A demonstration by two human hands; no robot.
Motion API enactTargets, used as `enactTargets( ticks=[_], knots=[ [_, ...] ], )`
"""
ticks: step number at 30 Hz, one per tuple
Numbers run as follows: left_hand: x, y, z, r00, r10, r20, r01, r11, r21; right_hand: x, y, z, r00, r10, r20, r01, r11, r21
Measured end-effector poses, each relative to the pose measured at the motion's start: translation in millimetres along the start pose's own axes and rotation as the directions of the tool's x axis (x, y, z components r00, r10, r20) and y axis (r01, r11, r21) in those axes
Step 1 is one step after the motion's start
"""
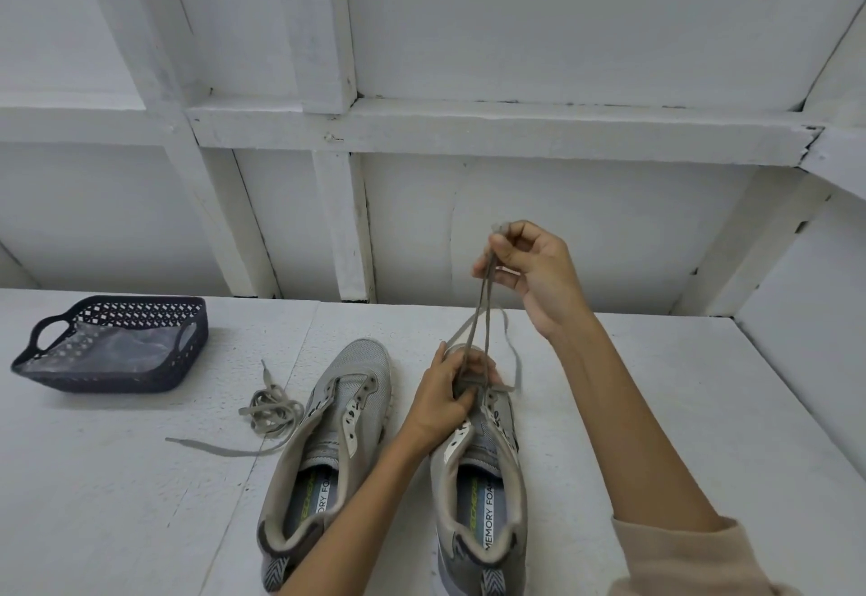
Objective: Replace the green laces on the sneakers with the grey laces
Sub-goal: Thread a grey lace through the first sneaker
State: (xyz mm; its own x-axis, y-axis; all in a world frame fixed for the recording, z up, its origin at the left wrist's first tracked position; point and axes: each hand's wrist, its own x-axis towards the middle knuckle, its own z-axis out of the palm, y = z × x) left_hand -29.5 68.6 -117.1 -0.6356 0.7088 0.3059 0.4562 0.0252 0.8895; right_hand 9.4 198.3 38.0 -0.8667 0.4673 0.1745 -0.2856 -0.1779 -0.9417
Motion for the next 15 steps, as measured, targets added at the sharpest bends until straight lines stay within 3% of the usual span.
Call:
enactTargets(
  ticks=[6, 9, 10, 12, 14, 15],
  knots=[
    [1.3, 1.0, 0.4, 0.998, -0.060, -0.009, 0.060, 0.998, -0.012, 4.1, 13.8, 5.2, 0.999, 0.046, 0.019, -0.045, 0.999, -0.014],
    [1.3, 0.6, 1.4, 0.996, -0.083, -0.022, 0.083, 0.996, -0.027, 10.5, 30.1, -4.6, 0.988, 0.154, -0.019, -0.154, 0.954, -0.256],
    [1.4, 0.4, 1.3, 0.996, -0.089, -0.021, 0.088, 0.995, -0.038, 14.4, 39.1, -14.1, 0.977, 0.211, -0.031, -0.204, 0.887, -0.414],
    [1.8, 1.9, 1.1, 0.995, -0.094, -0.020, 0.093, 0.995, -0.039, 15.6, 53.1, -34.4, 0.950, 0.307, -0.053, -0.242, 0.620, -0.746],
    [2.1, 3.8, 1.0, 0.995, -0.094, -0.021, 0.093, 0.995, -0.033, 11.2, 64.8, -54.2, 0.919, 0.378, -0.115, -0.253, 0.338, -0.907],
    [2.3, 4.0, 0.9, 0.995, -0.094, -0.021, 0.093, 0.995, -0.035, 5.4, 65.9, -58.9, 0.895, 0.414, -0.164, -0.295, 0.274, -0.915]
  ],
)
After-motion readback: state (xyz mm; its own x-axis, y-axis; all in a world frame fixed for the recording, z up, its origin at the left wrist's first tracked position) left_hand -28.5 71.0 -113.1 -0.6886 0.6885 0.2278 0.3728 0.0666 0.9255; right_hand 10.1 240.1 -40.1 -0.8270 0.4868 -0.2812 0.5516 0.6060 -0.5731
